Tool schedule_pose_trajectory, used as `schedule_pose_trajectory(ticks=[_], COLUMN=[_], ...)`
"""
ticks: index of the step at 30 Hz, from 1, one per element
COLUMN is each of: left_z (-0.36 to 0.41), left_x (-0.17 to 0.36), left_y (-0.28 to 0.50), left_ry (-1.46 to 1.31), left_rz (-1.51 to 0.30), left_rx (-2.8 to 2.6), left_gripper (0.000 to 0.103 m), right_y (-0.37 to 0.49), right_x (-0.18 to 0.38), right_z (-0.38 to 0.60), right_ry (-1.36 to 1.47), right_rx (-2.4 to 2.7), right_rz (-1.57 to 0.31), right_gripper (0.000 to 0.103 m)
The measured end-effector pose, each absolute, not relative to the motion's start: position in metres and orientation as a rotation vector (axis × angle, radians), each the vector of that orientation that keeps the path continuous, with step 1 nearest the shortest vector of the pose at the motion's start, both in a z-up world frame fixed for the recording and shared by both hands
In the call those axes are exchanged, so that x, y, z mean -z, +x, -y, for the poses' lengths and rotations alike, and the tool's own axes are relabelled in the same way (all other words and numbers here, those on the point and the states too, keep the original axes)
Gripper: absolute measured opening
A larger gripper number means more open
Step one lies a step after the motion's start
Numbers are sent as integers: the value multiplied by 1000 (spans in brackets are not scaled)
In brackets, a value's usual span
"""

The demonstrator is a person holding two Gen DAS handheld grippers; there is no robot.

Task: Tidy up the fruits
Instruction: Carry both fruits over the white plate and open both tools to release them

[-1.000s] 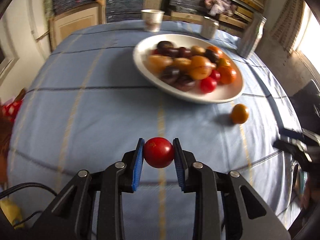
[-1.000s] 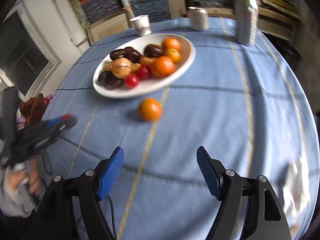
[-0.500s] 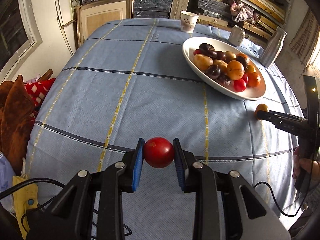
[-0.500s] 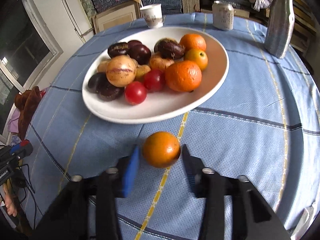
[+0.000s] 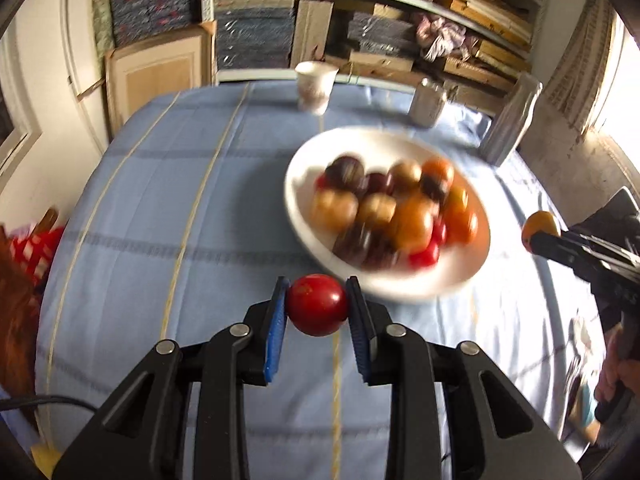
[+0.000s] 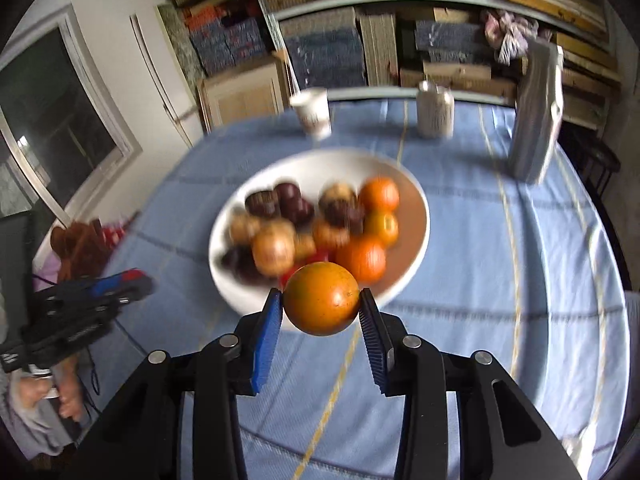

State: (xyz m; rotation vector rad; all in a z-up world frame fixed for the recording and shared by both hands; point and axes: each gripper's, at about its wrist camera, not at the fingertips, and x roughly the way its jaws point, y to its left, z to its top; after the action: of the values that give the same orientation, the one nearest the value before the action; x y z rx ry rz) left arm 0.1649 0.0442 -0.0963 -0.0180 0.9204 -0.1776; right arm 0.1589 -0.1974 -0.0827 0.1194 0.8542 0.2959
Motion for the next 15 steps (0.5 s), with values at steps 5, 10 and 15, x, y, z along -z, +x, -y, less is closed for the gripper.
schedule_pose_trajectory(ticks=[5, 10, 15], left_z=[-22, -1, 6], left_x=[94, 109, 128], left_y=[216, 257, 278], left_ry=[-15, 2, 20], left_rz=[-916, -935, -964], left_rx=[211, 234, 241], left_gripper=[28, 28, 28], right_y=[199, 234, 255], right_x=[89, 109, 120], right_z=[189, 173, 156], right_ry=[107, 104, 82], right_rx=[-312, -347, -379], right_rz=[-860, -895, -912], right_gripper=[40, 40, 40])
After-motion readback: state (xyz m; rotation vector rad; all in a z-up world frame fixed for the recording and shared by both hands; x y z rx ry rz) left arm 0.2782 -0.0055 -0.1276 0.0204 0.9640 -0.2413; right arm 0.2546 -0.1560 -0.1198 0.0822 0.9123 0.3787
